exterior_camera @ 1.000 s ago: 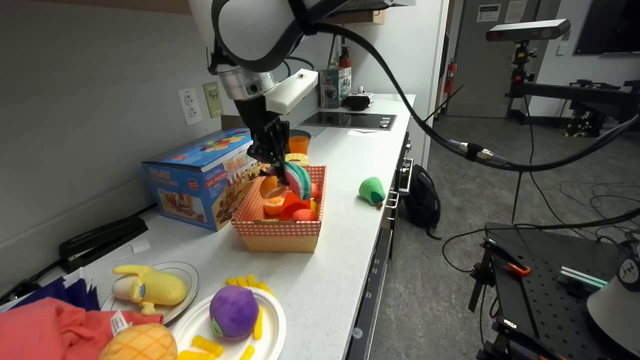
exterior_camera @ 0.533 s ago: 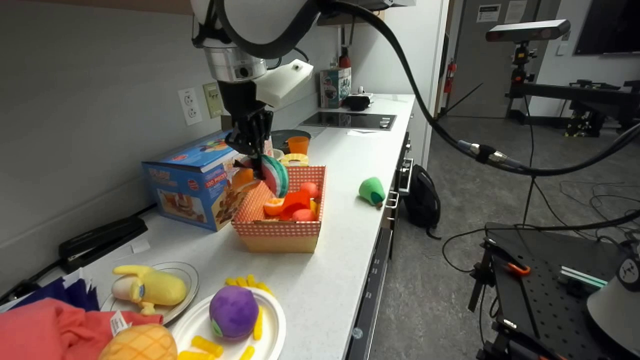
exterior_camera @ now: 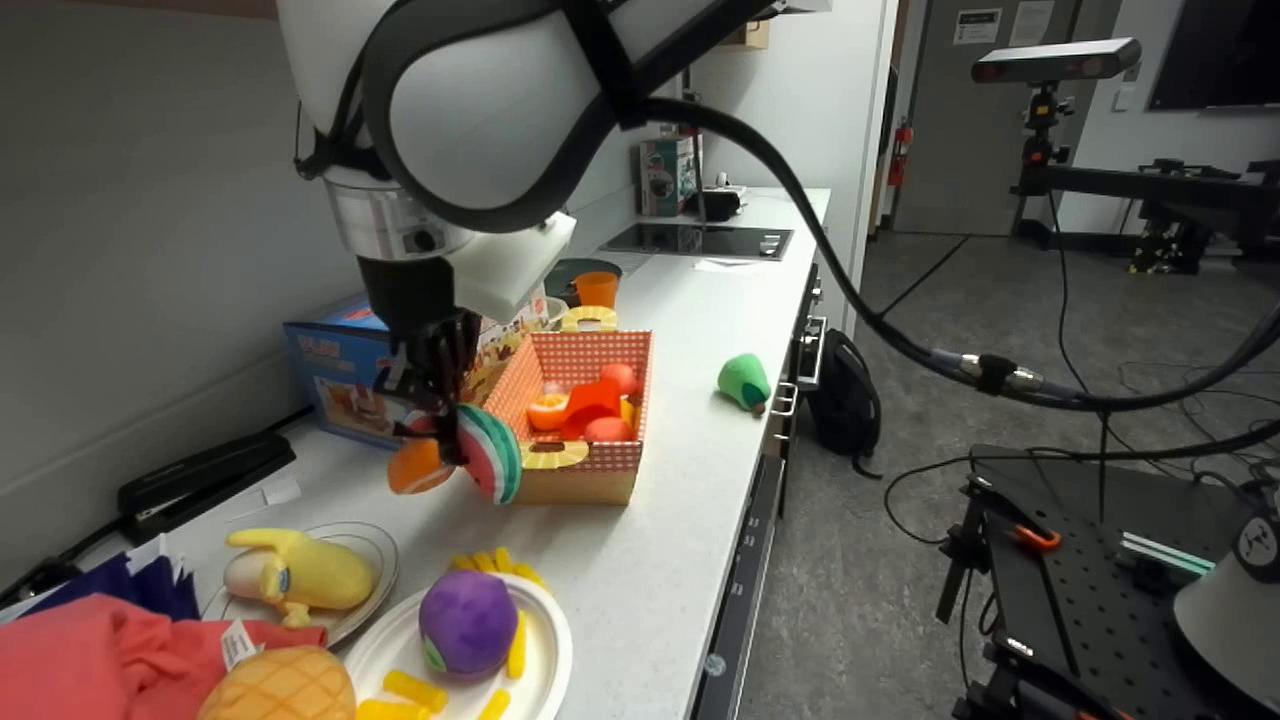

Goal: Remove the watermelon plushie from the box and put it on the counter

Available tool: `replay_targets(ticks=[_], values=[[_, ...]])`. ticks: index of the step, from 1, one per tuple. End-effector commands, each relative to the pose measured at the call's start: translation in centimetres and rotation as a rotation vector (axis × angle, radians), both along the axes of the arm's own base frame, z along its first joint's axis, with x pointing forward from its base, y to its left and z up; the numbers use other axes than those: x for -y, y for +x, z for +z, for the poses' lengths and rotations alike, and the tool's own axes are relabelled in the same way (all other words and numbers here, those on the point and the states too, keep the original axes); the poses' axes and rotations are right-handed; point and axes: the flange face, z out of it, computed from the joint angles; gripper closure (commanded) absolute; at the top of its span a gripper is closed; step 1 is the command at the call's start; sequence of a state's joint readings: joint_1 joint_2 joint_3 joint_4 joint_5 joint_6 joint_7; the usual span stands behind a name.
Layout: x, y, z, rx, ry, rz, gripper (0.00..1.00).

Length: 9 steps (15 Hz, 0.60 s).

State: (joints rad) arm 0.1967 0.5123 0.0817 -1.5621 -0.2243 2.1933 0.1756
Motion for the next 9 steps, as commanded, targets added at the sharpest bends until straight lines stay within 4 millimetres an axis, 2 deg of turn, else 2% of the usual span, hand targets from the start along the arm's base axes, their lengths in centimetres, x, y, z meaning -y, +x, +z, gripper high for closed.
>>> replay_targets(ticks=[1, 5, 9], values=[[-1.9, 0.4, -2.2, -0.013, 0.029, 0.065, 0.99], [-2.8, 0.2, -4.6, -0.035, 0.041, 0.115, 0.99], [-3.2, 0.0, -5.6, -0.056, 0.049, 0.152, 0.99]])
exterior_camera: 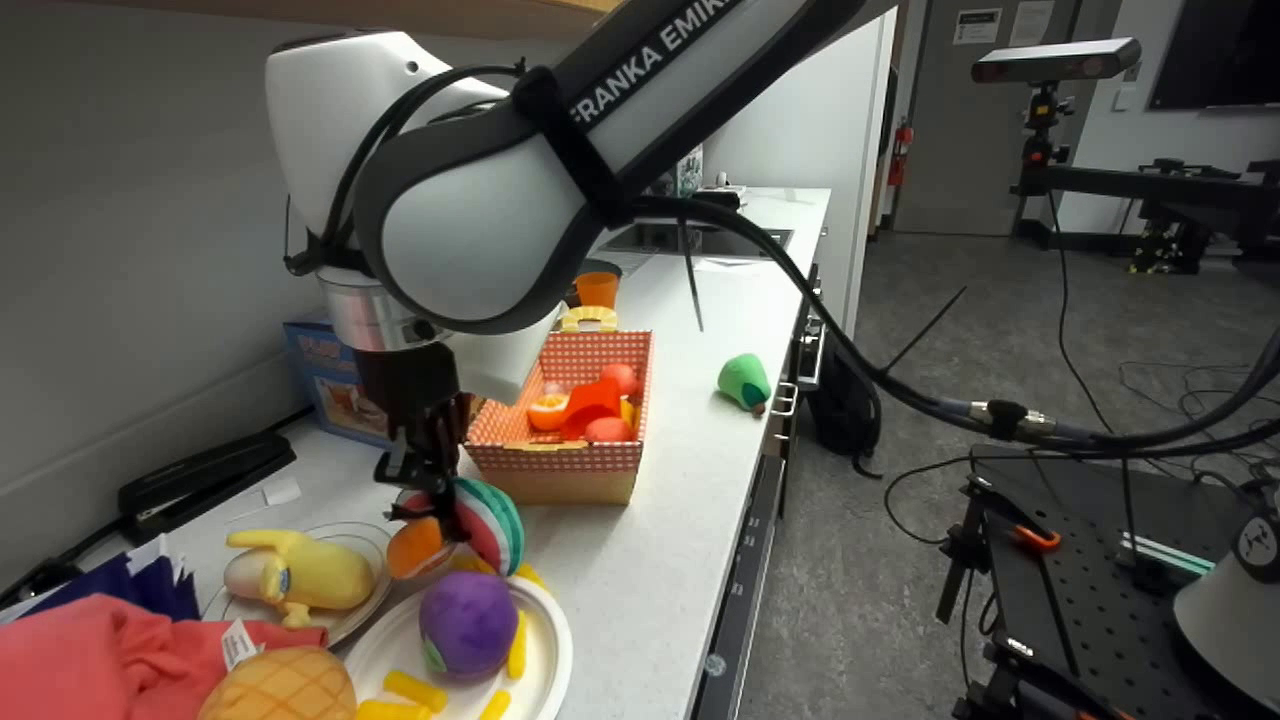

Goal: Remove the watermelon plushie from the box and put it on the counter

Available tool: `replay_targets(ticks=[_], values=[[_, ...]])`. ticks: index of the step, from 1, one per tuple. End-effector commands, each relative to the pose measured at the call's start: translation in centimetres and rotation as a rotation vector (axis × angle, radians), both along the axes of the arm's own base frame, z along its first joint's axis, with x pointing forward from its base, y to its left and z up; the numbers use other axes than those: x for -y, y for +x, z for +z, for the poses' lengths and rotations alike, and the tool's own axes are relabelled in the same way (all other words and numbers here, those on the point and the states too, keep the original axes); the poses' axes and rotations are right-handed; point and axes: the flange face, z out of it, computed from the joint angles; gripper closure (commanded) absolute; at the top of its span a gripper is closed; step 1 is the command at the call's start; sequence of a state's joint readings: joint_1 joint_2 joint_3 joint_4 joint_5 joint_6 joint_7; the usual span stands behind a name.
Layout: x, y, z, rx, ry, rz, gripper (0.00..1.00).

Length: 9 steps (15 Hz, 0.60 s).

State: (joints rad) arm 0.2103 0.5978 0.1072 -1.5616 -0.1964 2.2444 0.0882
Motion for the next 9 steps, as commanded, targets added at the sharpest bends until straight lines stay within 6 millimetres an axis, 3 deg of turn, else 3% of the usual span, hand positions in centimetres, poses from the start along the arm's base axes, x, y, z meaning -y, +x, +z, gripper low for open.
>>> replay_targets(ticks=[1, 4, 9], values=[[-0.5, 0.2, -0.3, -0.008, 0.024, 0.045, 0.69], [-0.6, -0.1, 0.0, -0.013, 0.027, 0.065, 0.54], [-1.1, -1.3, 2.1, -0.003, 0.016, 0.075, 0.15]])
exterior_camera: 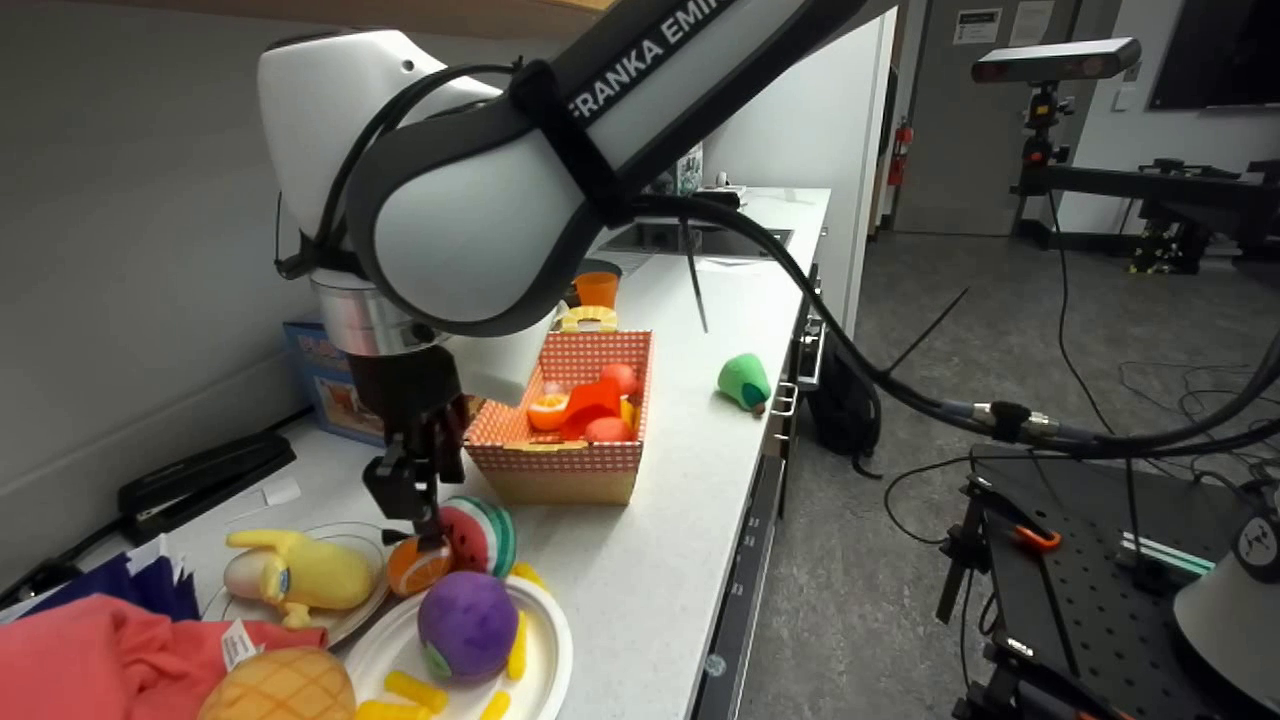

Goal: Remove the watermelon plushie from the box and put it on the counter

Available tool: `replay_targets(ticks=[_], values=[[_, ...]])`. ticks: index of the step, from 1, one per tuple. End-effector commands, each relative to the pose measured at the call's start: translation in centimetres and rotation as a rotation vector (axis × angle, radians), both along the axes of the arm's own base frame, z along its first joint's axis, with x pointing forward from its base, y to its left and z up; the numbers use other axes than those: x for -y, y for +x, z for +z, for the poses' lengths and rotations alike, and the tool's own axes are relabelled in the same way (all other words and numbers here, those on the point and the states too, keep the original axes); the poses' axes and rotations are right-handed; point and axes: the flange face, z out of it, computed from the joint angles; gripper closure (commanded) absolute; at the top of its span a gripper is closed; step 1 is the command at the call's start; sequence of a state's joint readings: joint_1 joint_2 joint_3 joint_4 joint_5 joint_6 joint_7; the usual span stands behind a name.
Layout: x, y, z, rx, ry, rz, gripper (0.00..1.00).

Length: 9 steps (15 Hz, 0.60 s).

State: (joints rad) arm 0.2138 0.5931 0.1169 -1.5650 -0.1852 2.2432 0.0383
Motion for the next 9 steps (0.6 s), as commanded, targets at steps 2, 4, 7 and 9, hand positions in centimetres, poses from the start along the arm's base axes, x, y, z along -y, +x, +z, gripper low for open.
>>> replay_targets(ticks=[2, 4, 7, 9], values=[[-0.9, -1.7, 3.4, 0.012, 0.005, 0.014, 0.01], [-0.6, -2.4, 4.6, 0.026, -0.005, 0.003, 0.0], [1.0, -3.5, 6.2, 0.048, -0.014, -0.03, 0.0], [2.6, -4.1, 7.1, 0.056, -0.025, -0.071, 0.0]])
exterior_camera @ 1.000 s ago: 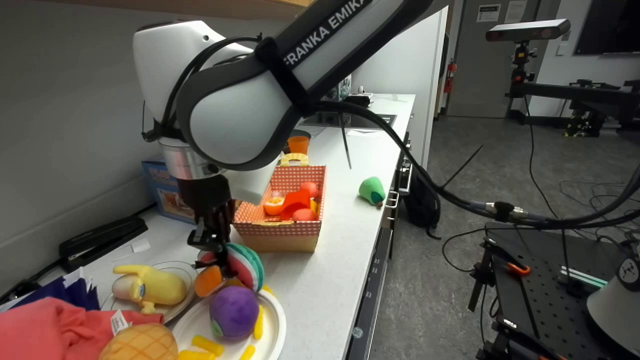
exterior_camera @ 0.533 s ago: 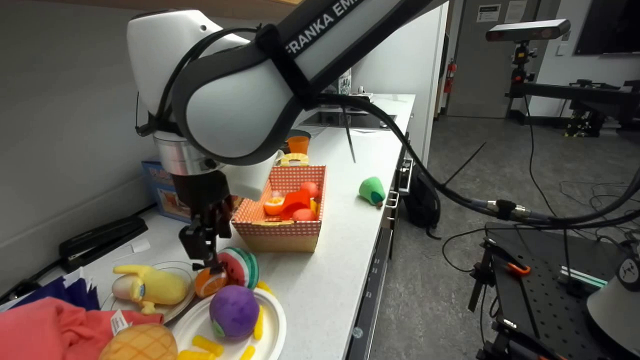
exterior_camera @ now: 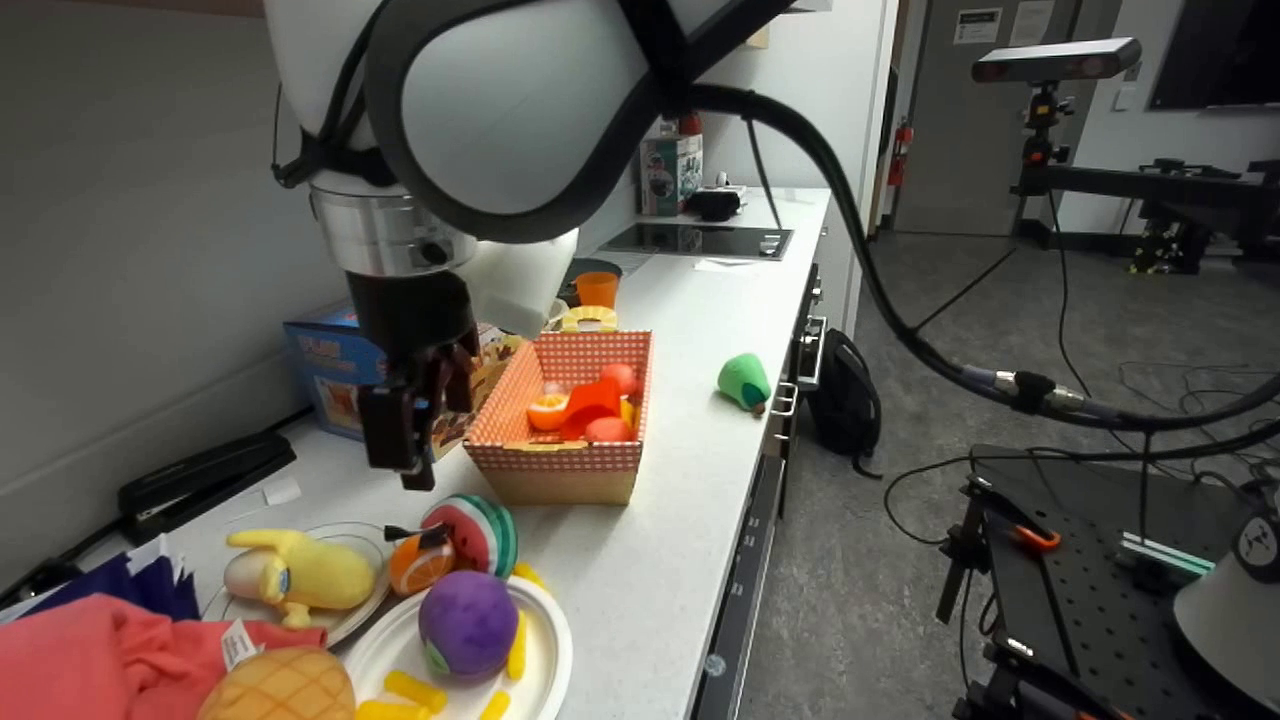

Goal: Remove the watermelon plushie from the box and put it on the counter

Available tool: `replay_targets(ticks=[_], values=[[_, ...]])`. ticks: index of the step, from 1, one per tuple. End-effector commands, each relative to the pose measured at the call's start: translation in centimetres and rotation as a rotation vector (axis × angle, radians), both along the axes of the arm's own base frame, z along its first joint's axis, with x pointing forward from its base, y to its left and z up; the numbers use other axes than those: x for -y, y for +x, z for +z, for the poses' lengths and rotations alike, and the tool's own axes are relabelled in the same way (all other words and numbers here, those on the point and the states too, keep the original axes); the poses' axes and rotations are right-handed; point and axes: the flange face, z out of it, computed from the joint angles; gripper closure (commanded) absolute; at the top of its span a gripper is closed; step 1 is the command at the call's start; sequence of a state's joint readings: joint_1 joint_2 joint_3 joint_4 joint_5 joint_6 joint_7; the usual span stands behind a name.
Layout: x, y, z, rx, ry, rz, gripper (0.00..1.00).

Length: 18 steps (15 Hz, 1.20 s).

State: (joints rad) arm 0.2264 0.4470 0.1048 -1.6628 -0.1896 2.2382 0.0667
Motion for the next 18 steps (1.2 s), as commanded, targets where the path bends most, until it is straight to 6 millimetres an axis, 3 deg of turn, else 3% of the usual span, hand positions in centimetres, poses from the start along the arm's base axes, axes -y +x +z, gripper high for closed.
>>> replay_targets(ticks=[1, 6, 9, 13, 14, 18], values=[[3.6, -2.0, 1.9, 0.005, -0.018, -0.08, 0.0], [9.2, -3.9, 3.4, 0.018, -0.019, -0.204, 0.0], [11.3, -5.5, 4.6, 0.037, -0.002, -0.259, 0.0], [12.4, -7.2, 5.7, 0.048, 0.009, -0.316, 0.0], [11.9, -5.7, 5.1, 0.03, -0.013, -0.285, 0.0], [11.8, -5.8, 4.9, 0.026, -0.014, -0.286, 0.0]])
